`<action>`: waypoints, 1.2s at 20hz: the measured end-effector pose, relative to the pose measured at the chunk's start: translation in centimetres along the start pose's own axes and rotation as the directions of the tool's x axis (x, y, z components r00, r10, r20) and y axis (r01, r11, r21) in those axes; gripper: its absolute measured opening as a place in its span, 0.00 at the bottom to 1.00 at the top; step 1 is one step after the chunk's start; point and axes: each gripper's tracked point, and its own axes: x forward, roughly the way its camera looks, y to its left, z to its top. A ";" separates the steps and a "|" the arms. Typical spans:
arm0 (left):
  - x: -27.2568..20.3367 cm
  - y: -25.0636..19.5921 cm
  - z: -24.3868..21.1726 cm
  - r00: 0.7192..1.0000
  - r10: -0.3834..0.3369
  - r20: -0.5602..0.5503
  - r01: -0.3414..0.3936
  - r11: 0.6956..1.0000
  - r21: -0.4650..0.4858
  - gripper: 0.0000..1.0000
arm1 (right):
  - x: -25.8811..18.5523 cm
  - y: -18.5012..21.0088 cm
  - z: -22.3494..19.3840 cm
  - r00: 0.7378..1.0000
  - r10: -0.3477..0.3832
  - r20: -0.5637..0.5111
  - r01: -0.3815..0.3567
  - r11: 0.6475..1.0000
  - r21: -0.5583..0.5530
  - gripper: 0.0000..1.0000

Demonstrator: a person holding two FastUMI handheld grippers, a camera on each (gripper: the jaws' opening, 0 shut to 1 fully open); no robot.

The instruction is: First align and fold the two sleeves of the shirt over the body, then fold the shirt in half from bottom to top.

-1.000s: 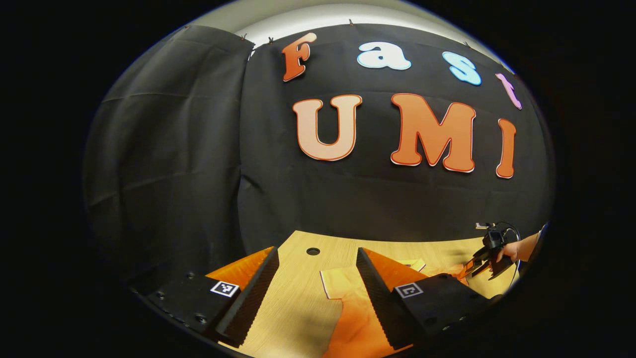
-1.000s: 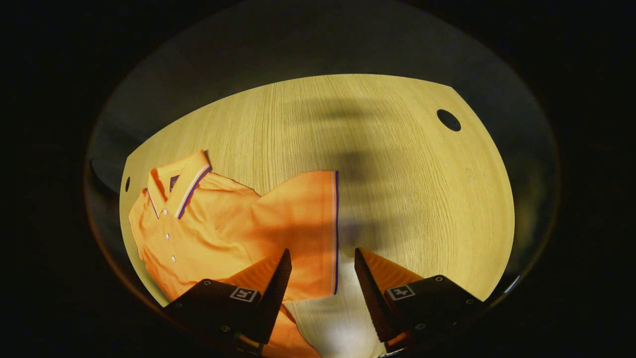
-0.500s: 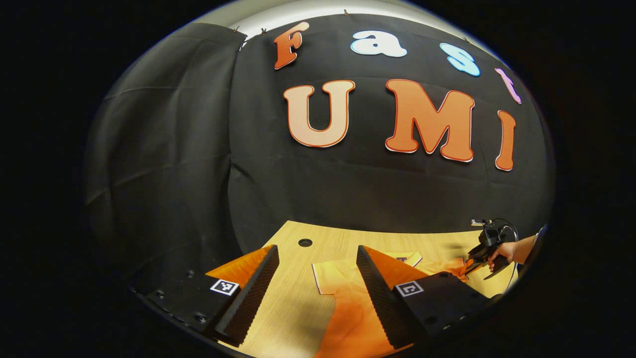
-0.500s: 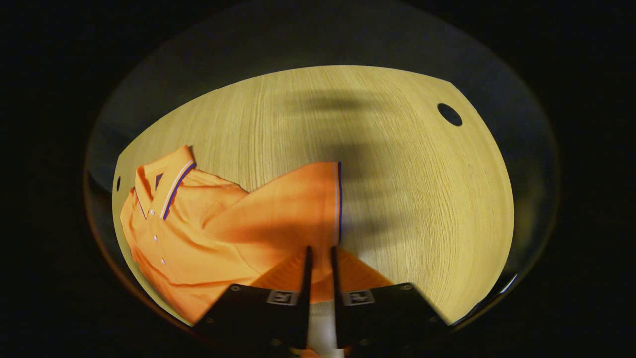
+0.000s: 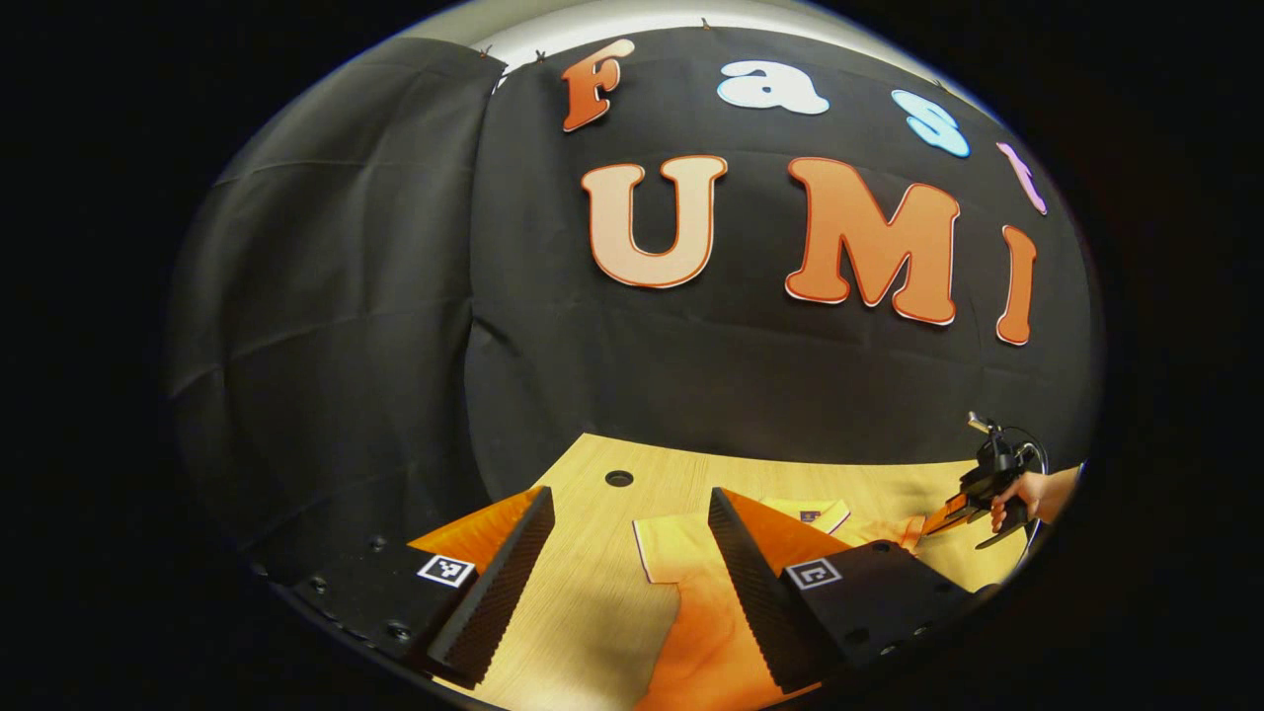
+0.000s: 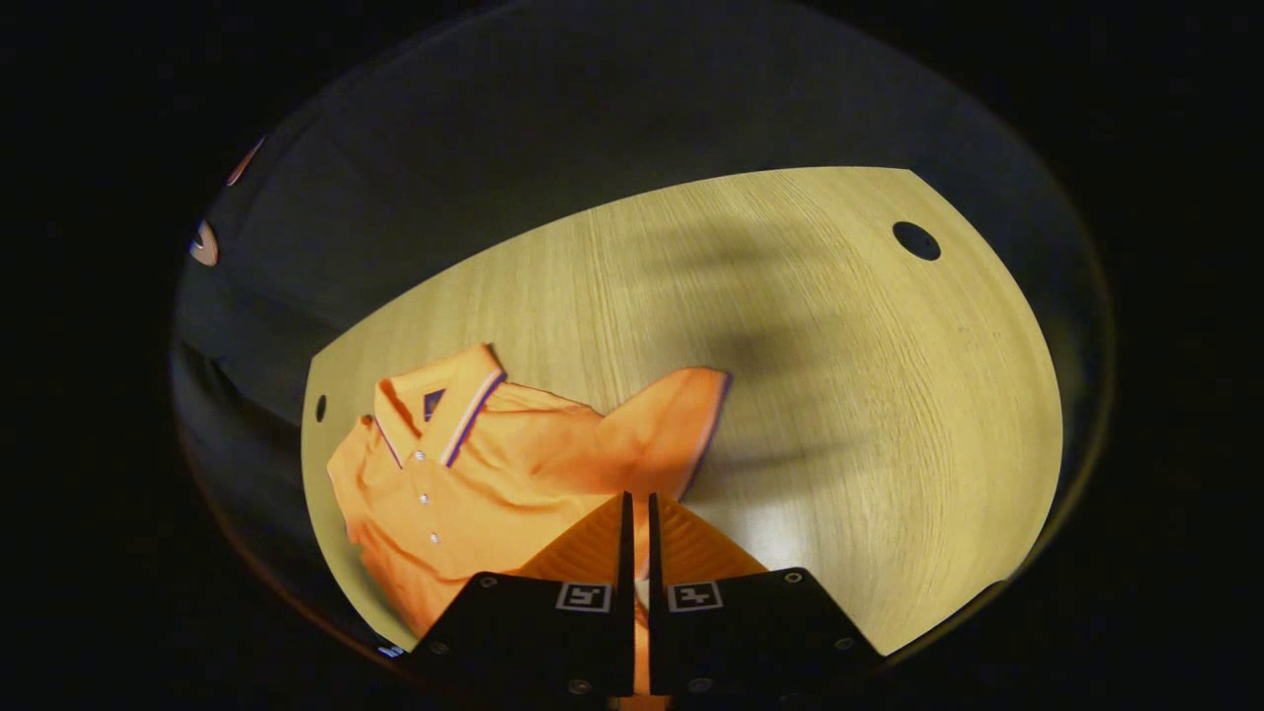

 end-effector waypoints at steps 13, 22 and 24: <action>2.2 3.7 -2.2 0.997 0.036 -0.062 -0.039 0.998 -0.047 0.99 | 3.5 -3.6 -3.6 0.981 -0.148 -0.129 0.160 0.983 0.092 0.44; 2.5 3.6 -2.9 0.996 0.028 -0.086 -0.032 0.999 -0.044 0.99 | 3.6 -4.2 -3.7 0.975 -0.205 -0.085 0.205 0.979 -0.006 0.09; 2.4 3.6 -2.8 0.997 0.032 -0.076 -0.035 0.999 -0.036 0.99 | 3.3 -3.5 -2.6 0.982 -0.184 -0.040 0.185 0.982 0.023 0.09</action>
